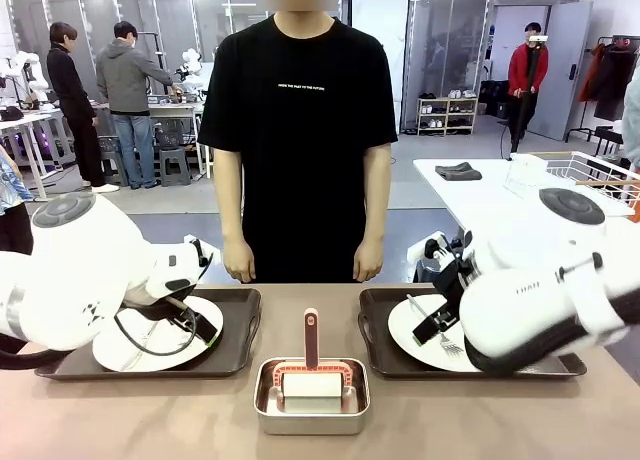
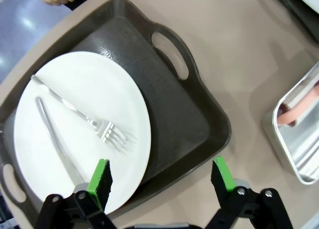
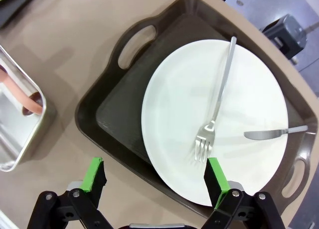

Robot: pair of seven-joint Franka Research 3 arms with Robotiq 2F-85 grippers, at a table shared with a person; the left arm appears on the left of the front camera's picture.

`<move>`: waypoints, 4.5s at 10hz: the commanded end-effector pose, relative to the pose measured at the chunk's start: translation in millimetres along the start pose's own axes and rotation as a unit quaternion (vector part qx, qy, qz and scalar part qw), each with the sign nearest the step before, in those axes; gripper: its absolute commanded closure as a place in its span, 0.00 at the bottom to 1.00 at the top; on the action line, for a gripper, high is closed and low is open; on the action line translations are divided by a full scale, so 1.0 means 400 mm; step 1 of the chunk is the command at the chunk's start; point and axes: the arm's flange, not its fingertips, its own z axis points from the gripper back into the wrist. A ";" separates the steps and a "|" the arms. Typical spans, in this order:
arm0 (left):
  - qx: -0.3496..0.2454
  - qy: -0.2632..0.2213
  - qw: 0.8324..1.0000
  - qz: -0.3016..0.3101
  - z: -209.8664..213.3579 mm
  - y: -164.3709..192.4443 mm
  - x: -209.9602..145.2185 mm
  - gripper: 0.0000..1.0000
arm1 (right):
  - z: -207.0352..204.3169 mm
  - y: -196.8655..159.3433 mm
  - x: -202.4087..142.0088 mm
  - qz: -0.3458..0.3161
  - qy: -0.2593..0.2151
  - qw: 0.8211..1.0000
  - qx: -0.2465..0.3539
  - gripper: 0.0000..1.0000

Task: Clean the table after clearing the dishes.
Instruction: When the left (or right) Handle tray is removed, use the left hand (or right hand) to clean the left (or right) side of the table with the Lint Roller.

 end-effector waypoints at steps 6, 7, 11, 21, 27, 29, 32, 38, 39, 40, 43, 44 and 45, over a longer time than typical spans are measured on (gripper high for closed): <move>-0.308 -0.004 0.950 0.052 0.196 0.309 0.074 0.00 | 0.193 -0.249 0.121 -0.125 0.028 0.962 0.240 0.00; -0.345 -0.028 0.935 0.075 0.231 0.372 0.046 0.00 | 0.224 -0.300 0.103 -0.157 0.025 0.947 0.280 0.00; -0.455 -0.134 0.851 0.227 0.317 0.633 -0.189 0.00 | 0.318 -0.561 -0.051 -0.301 -0.051 0.866 0.396 0.00; -0.434 -0.162 0.732 0.500 0.368 0.929 -0.607 0.00 | 0.393 -0.911 -0.437 -0.447 -0.152 0.767 0.435 0.00; -0.387 -0.152 0.745 0.523 0.377 0.909 -0.606 0.00 | 0.379 -0.902 -0.430 -0.439 -0.135 0.782 0.421 0.00; -0.411 -0.169 0.735 0.512 0.386 0.938 -0.654 0.00 | 0.389 -0.917 -0.448 -0.457 -0.140 0.767 0.428 0.00; -0.411 -0.169 0.735 0.512 0.386 0.938 -0.654 0.00 | 0.389 -0.917 -0.448 -0.457 -0.140 0.767 0.428 0.00; -0.411 -0.169 0.735 0.512 0.386 0.938 -0.654 0.00 | 0.389 -0.917 -0.448 -0.457 -0.140 0.767 0.428 0.00; -0.411 -0.169 0.735 0.512 0.386 0.938 -0.654 0.00 | 0.389 -0.917 -0.448 -0.457 -0.140 0.767 0.428 0.00; -0.411 -0.169 0.735 0.512 0.386 0.938 -0.654 0.00 | 0.389 -0.917 -0.448 -0.457 -0.140 0.767 0.428 0.00; -0.411 -0.169 0.735 0.512 0.386 0.938 -0.654 0.00 | 0.389 -0.917 -0.448 -0.457 -0.140 0.767 0.428 0.00; -0.411 -0.169 0.735 0.512 0.386 0.938 -0.654 0.00 | 0.389 -0.917 -0.448 -0.457 -0.140 0.767 0.428 0.00; -0.411 -0.169 0.735 0.512 0.386 0.938 -0.654 0.00 | 0.389 -0.917 -0.448 -0.457 -0.140 0.767 0.428 0.00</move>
